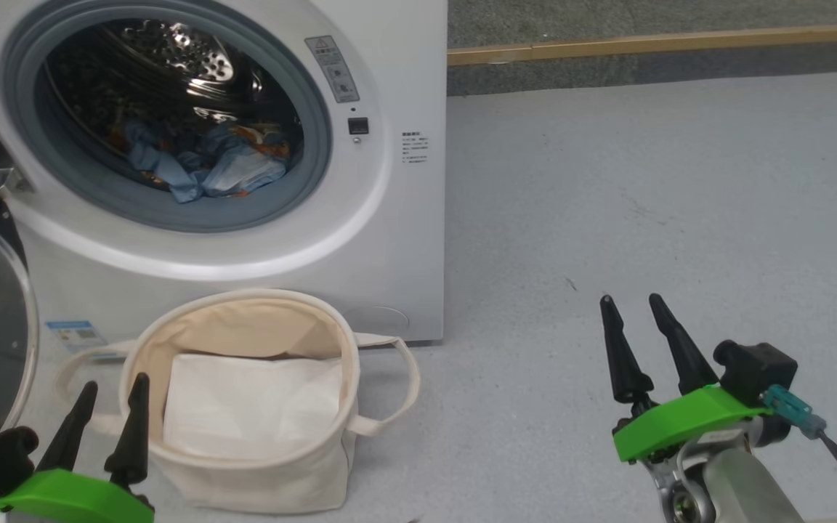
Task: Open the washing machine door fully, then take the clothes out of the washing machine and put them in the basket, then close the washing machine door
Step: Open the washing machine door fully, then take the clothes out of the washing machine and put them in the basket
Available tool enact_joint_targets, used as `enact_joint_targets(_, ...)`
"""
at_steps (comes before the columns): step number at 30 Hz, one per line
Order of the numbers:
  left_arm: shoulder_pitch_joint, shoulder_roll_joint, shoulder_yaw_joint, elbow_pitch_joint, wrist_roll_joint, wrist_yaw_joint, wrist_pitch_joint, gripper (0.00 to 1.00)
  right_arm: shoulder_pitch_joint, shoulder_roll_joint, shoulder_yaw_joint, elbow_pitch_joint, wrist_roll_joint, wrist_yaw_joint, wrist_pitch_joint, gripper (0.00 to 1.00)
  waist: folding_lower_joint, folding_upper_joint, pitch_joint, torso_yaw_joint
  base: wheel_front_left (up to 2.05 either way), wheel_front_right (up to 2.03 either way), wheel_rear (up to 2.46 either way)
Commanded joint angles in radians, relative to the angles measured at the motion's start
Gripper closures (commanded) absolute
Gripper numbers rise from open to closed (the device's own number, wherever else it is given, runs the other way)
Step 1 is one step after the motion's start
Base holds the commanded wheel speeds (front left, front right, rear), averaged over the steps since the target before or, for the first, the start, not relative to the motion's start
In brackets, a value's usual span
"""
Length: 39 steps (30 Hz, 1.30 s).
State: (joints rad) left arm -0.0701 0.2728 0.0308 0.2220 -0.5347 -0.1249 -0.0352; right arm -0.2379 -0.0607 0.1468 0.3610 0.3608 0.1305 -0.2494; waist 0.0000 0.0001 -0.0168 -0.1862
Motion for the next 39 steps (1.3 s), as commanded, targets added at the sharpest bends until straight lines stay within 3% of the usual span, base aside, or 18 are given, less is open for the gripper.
enact_joint_targets(1,-0.037,0.046,0.033,-0.032,-0.011,-0.006,-0.015,0.0,-0.016,0.01,0.015,-0.039,-0.007,0.0,-0.012,0.0,0.0,-0.0001,-0.002,0.007,0.0,0.0,0.0)
enact_joint_targets(17,-0.091,0.106,-0.042,0.027,-0.023,-0.006,-0.077,0.0,-0.022,0.01,0.011,-0.042,-0.028,0.0,-0.012,0.0,0.0,-0.0001,-0.003,0.022,0.0,0.0,0.0)
enact_joint_targets(39,-0.157,0.115,-0.057,0.077,-0.069,-0.005,-0.123,0.0,-0.009,0.01,0.011,-0.035,-0.025,0.0,-0.012,0.0,0.0,-0.0001,-0.007,0.033,0.1,-0.03,-0.07)
